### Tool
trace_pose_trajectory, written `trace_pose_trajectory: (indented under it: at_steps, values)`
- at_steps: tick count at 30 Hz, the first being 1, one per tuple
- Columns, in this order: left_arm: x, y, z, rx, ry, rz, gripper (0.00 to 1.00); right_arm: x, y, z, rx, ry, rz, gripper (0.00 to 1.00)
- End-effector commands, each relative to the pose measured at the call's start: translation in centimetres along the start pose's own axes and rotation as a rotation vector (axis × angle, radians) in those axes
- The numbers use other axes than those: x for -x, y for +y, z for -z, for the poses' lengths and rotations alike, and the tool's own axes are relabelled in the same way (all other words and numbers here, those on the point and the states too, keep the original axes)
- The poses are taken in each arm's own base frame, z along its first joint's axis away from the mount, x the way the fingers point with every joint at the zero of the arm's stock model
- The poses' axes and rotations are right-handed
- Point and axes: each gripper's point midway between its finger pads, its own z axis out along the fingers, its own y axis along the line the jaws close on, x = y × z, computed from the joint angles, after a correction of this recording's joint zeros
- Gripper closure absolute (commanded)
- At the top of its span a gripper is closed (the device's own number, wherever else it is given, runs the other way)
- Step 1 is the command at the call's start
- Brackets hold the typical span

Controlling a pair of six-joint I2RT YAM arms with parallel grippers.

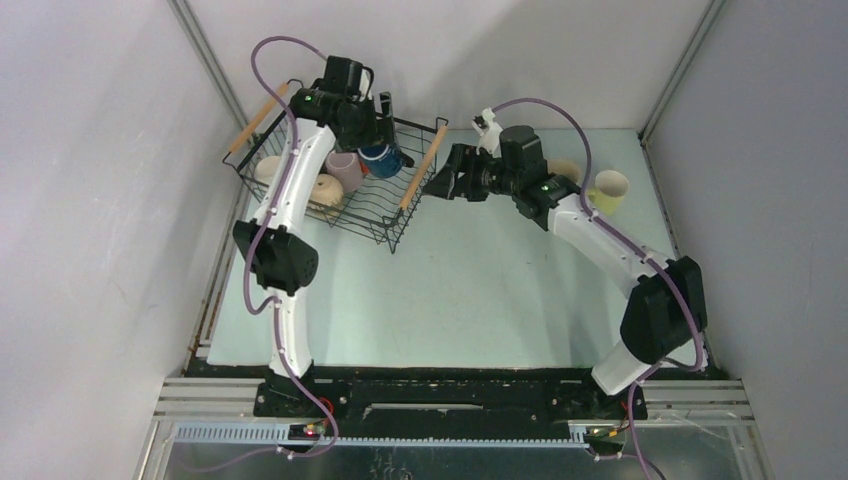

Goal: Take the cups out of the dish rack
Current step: Unload the cup from the dish rack.

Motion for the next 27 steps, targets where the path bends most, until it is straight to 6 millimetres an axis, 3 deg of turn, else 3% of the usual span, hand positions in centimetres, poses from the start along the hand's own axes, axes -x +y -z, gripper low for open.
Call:
trace_pose_trajectory:
  at_steps: [1, 27]
  values:
    - [3.2, -2.6, 6.8, -0.131, -0.150, 0.033, 0.89, 2.6, 2.7, -0.9, 0.147, -0.096, 0.032, 0.14]
    - [0.8, -5.7, 9.9, -0.318, -0.089, 0.120, 0.89, 2.9, 2.3, -6.7, 0.312, -0.273, -0.086, 0.14]
